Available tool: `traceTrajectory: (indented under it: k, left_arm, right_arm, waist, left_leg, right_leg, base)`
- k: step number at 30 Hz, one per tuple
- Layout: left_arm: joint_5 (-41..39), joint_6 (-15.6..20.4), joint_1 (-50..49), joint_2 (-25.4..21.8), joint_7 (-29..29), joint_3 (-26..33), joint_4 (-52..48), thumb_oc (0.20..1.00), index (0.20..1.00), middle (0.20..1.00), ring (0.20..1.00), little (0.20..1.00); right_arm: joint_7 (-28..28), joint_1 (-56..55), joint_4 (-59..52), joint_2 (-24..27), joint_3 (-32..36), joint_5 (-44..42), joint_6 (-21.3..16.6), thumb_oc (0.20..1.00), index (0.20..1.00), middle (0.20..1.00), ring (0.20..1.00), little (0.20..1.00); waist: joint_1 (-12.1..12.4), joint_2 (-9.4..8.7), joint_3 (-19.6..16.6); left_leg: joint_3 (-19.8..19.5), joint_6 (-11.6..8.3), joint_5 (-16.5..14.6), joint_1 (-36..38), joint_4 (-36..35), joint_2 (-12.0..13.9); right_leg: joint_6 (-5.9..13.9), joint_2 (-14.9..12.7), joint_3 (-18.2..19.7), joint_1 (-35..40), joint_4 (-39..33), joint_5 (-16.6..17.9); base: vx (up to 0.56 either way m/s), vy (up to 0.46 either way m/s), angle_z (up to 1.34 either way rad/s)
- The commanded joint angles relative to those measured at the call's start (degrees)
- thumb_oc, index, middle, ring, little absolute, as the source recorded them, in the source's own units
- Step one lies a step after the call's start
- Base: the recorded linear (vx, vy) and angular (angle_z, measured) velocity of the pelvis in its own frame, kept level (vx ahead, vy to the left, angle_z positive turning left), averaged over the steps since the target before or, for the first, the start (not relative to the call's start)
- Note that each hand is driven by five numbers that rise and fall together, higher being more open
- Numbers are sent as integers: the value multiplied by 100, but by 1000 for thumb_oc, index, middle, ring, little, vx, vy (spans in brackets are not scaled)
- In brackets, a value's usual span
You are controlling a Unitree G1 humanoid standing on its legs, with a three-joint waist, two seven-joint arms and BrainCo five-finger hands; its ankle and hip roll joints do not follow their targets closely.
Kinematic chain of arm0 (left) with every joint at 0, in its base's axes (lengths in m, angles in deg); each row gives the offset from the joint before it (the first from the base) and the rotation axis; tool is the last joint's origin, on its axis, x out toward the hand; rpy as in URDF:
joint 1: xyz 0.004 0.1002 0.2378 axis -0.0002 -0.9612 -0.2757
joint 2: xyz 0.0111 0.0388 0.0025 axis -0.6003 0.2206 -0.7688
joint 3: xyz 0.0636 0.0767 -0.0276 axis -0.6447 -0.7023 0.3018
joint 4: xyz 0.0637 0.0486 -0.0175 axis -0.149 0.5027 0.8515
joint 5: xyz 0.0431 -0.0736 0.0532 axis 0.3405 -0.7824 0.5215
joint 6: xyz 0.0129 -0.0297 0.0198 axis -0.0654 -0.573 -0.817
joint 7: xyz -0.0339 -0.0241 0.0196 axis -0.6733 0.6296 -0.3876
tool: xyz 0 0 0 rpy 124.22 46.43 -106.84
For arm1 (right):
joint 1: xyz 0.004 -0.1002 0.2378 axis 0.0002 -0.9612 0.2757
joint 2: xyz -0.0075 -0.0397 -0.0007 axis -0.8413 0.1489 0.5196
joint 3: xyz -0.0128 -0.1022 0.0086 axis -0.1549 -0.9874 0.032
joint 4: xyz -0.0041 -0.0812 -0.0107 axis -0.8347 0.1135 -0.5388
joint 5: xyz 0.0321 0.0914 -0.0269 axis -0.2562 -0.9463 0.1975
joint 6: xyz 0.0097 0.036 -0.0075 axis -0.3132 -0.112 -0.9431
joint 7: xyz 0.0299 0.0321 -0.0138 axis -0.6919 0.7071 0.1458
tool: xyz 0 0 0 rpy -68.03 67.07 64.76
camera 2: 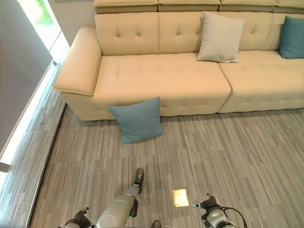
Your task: Pick up all the scattered cushions and arrange them neatly on the sofa.
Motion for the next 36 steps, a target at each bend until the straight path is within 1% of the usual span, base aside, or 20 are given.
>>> traceTrajectory:
  k: [1, 2, 3, 4, 5, 6, 7, 8, 12, 13, 18, 23, 24, 25, 26, 28, 29, 31, 32, 36]
  left_arm:
    - [-81, 30, 175, -62, -22, -55, 75, 1000, 1000, 1000, 1000, 1000]
    - [-75, 22, 165, -77, -18, -43, 97, 1000, 1000, 1000, 1000, 1000]
    - [-54, -6, 177, -127, -33, -32, 118, 1000, 1000, 1000, 1000, 1000]
    - [-76, -9, 194, -150, -42, -25, 95, 1000, 1000, 1000, 1000, 1000]
    - [-108, -16, 203, -165, -39, -28, 28, 1000, 1000, 1000, 1000, 1000]
    - [-161, -20, 240, -177, -21, -36, -42, 1000, 1000, 1000, 1000, 1000]
    - [-176, -26, 278, -203, -13, -56, -53, 1000, 1000, 1000, 1000, 1000]
    - [-193, -9, 307, -217, 20, -81, -82, 1000, 1000, 1000, 1000, 1000]
    - [-209, 47, 405, -202, 43, -166, -151, 1000, 1000, 1000, 1000, 1000]
    - [-171, 57, 425, -189, 53, -195, -143, 1000, 1000, 1000, 1000, 1000]
    - [-41, 104, 453, -111, 70, -259, 0, 1000, 1000, 1000, 1000, 1000]
    - [-33, 110, 462, -54, 11, -301, 31, 1000, 1000, 1000, 1000, 1000]
    - [2, 107, 536, -41, -9, -389, 0, 1000, 1000, 1000, 1000, 1000]
    - [2, 107, 538, -42, -9, -389, 0, 1000, 1000, 1000, 1000, 1000]
    - [-22, 109, 678, -29, -9, -487, -85, 1000, 1000, 1000, 1000, 1000]
    - [-64, 101, 740, -26, -24, -525, -125, 1000, 1000, 1000, 1000, 1000]
    - [-79, 100, 744, -5, -25, -561, -106, 1000, 1000, 1000, 1000, 1000]
    - [-60, 92, 738, -1, -25, -581, -89, 1000, 1000, 1000, 1000, 1000]
    - [-38, 87, 726, -11, -19, -607, -75, 1000, 1000, 1000, 1000, 1000]
    - [34, 72, 673, -10, -47, -620, -62, 1000, 1000, 1000, 1000, 1000]
  right_arm:
    - [-30, -140, -320, 42, 9, 114, -66, 1000, 1000, 1000, 1000, 1000]
    - [-21, -157, -314, 6, 27, 122, -73, 1000, 1000, 1000, 1000, 1000]
    - [42, -191, -295, -33, 38, 194, -62, 1000, 1000, 1000, 1000, 1000]
    - [51, -179, -304, -38, 44, 216, -62, 1000, 1000, 1000, 1000, 1000]
    - [56, -157, -337, -30, 44, 237, -43, 1000, 1000, 1000, 1000, 1000]
    - [65, -122, -406, -25, 68, 210, -34, 1000, 1000, 1000, 1000, 1000]
    - [70, -97, -445, -26, 90, 194, -38, 1000, 1000, 1000, 1000, 1000]
    - [53, -88, -466, -36, 102, 194, -51, 1000, 1000, 1000, 1000, 1000]
    - [66, -73, -477, -20, 78, 153, -48, 1000, 1000, 1000, 1000, 1000]
    - [61, -76, -499, -4, 80, 127, -44, 1000, 1000, 1000, 1000, 1000]
    - [51, -146, -472, 26, 83, 142, -49, 1000, 1000, 1000, 1000, 1000]
    - [41, -228, -415, 31, 154, 54, -121, 1000, 1000, 1000, 1000, 1000]
    - [19, -214, -400, 42, 188, -6, -138, 1000, 1000, 1000, 1000, 1000]
    - [19, -212, -399, 42, 188, -6, -139, 1000, 1000, 1000, 1000, 1000]
    - [-15, -159, -411, 76, 208, -95, -157, 1000, 1000, 1000, 1000, 1000]
    - [-6, -114, -395, 93, 191, -146, -143, 1000, 1000, 1000, 1000, 1000]
    - [-16, -129, -387, 101, 211, -159, -133, 1000, 1000, 1000, 1000, 1000]
    - [-9, -137, -386, 103, 216, -162, -134, 1000, 1000, 1000, 1000, 1000]
    - [-20, -131, -387, 117, 221, -140, -132, 1000, 1000, 1000, 1000, 1000]
    - [-1, -181, -399, 63, 273, -100, -123, 1000, 1000, 1000, 1000, 1000]
  waist:
    - [232, -205, -165]
    - [255, -283, -205]
    - [314, -416, -295]
    - [305, -415, -278]
    - [260, -402, -214]
    - [191, -336, -142]
    - [129, -238, -121]
    - [-5, -84, -65]
    - [-325, -52, 30]
    - [-409, -122, 51]
    - [-506, -301, -31]
    - [-508, -366, -122]
    - [-537, -401, -91]
    - [-544, -399, -90]
    - [-583, -464, 45]
    - [-585, -487, 81]
    - [-613, -476, 45]
    - [-618, -462, 13]
    - [-605, -409, -17]
    - [-683, -314, -173]
  left_leg:
    - [-53, 300, 274, 167, 561, -52]
    - [-65, 345, 204, 158, 702, -95]
    - [-90, 538, -120, 307, 866, -251]
    - [-103, 614, -223, 415, 887, -285]
    - [-122, 725, -351, 561, 930, -368]
    - [-197, 822, -449, 696, 983, -421]
    - [-302, 869, -512, 879, 941, -384]
    - [-522, 927, -640, 1261, 859, -365]
    - [-1014, 839, -827, 1799, 753, -449]
    - [-1121, 778, -921, 1932, 720, -499]
    - [-1449, 573, -1196, 2210, 693, -511]
    - [-1504, 368, -1288, 2121, 882, -352]
    - [-1368, 238, -1247, 1930, 1155, -261]
    - [-1375, 237, -1259, 1917, 1178, -261]
    - [-1078, 176, -1101, 1420, 1828, -157]
    - [-853, 197, -1160, 1171, 2064, -49]
    - [-699, 172, -1073, 1136, 1714, 130]
    - [-646, 148, -929, 1128, 1428, 204]
    - [-637, 120, -662, 1026, 1029, 350]
    - [-623, 126, -522, 1322, 550, 349]
  right_leg:
    - [516, -268, 96, -281, 424, 186]
    - [565, -357, 106, -278, 583, 195]
    - [830, -595, 101, -453, 1396, 488]
    - [954, -709, 98, -707, 1953, 766]
    - [1145, -878, 117, -1038, 2631, 1358]
    - [1190, -958, 174, -1324, 3246, 1823]
    - [1162, -966, 174, -1584, 3680, 1904]
    - [989, -1091, 26, -2038, 4034, 1712]
    - [761, -931, 106, -2496, 2868, 1257]
    - [774, -896, 276, -2532, 2129, 1243]
    - [810, -840, 534, -2287, 844, 1443]
    - [690, -774, 375, -1967, 650, 1352]
    - [608, -768, 276, -1838, 586, 1261]
    - [607, -767, 267, -1837, 584, 1260]
    - [528, -824, 182, -1738, 562, 1204]
    - [456, -815, 85, -1653, 548, 1098]
    - [471, -831, -16, -1587, 544, 1008]
    - [492, -821, -36, -1540, 522, 980]
    - [526, -795, -45, -1477, 545, 897]
    - [609, -891, 18, -1476, 756, 880]
  base:
    - [281, 82, -45]
    - [420, 157, -51]
    - [476, 207, -28]
    - [414, 246, -8]
    - [205, 200, 5]
    - [226, 196, 1]
    - [373, 195, 58]
    - [429, 115, 74]
    - [362, -67, 57]
    - [210, -111, 94]
    - [240, -152, 59]
    - [125, -134, 64]
    - [73, -110, 39]
    - [9, -105, 67]
    - [-41, -67, 74]
    - [9, -30, 80]
    - [103, 70, 61]
    - [118, 92, 43]
    - [93, 77, 23]
    - [136, 224, -23]
